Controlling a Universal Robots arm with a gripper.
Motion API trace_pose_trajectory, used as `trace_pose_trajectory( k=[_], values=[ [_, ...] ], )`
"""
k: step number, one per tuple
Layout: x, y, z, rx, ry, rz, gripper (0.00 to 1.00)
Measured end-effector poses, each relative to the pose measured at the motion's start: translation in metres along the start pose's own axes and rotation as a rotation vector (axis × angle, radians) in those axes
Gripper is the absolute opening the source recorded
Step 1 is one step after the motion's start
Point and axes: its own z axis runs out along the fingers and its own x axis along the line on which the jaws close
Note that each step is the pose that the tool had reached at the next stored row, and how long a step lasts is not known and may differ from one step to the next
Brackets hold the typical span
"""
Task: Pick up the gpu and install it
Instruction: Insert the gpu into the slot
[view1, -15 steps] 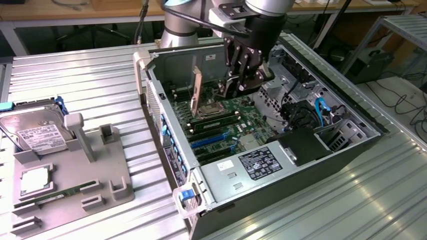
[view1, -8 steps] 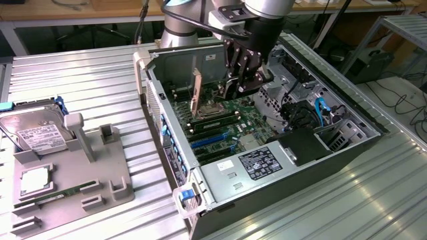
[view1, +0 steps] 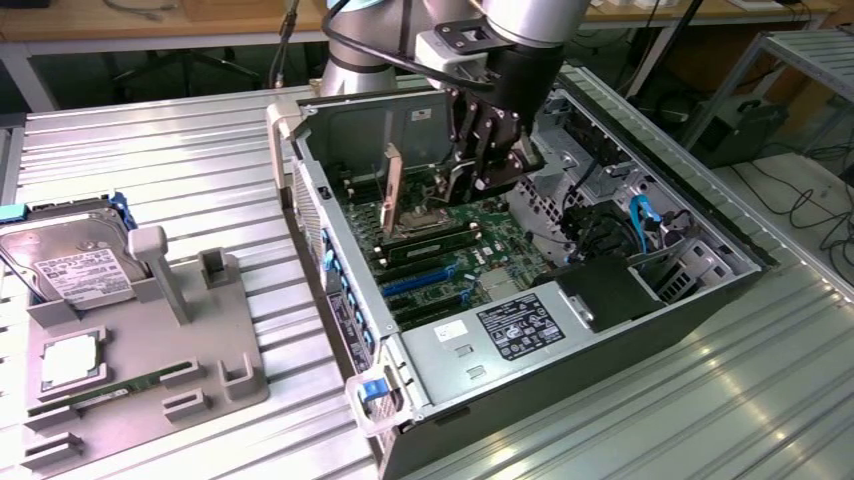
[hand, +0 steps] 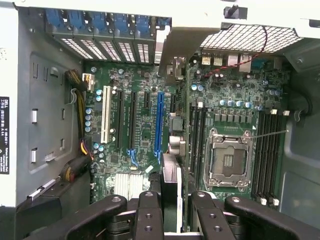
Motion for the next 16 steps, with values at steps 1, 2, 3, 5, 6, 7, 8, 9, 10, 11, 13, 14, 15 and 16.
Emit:
trace_pose_trajectory(
  k=[1,2,3,5,6,7,8,9,10,11,13,14,15,16],
  values=[
    [0.000,0.0000,0.0007,0.0000,0.0000,0.000,0.27],
    [0.000,0.0000,0.0015,0.0000,0.0000,0.000,0.27],
    [0.000,0.0000,0.0020,0.0000,0.0000,0.000,0.27],
    [0.000,-0.0001,0.0032,0.0000,0.0001,0.000,0.27],
    [0.000,-0.0001,0.0036,-0.0001,0.0001,0.000,0.27],
    [0.000,-0.0001,0.0041,-0.0003,0.0000,0.000,0.27],
    [0.000,0.0000,0.0048,-0.0006,0.0000,0.000,0.27],
    [0.000,-0.0001,0.0055,-0.0006,-0.0001,0.000,0.27],
    [0.000,-0.0001,0.0062,-0.0009,-0.0001,0.000,0.27],
    [0.000,-0.0001,0.0071,-0.0012,-0.0001,0.000,0.27],
    [0.000,-0.0002,0.0084,-0.0018,-0.0001,0.000,0.27],
    [0.000,-0.0002,0.0092,-0.0028,-0.0002,0.000,0.27],
    [0.000,-0.0002,0.0117,-0.0058,0.0002,0.000,0.27],
    [0.000,-0.0002,0.0131,-0.0079,0.0001,0.000,0.27]
  ],
)
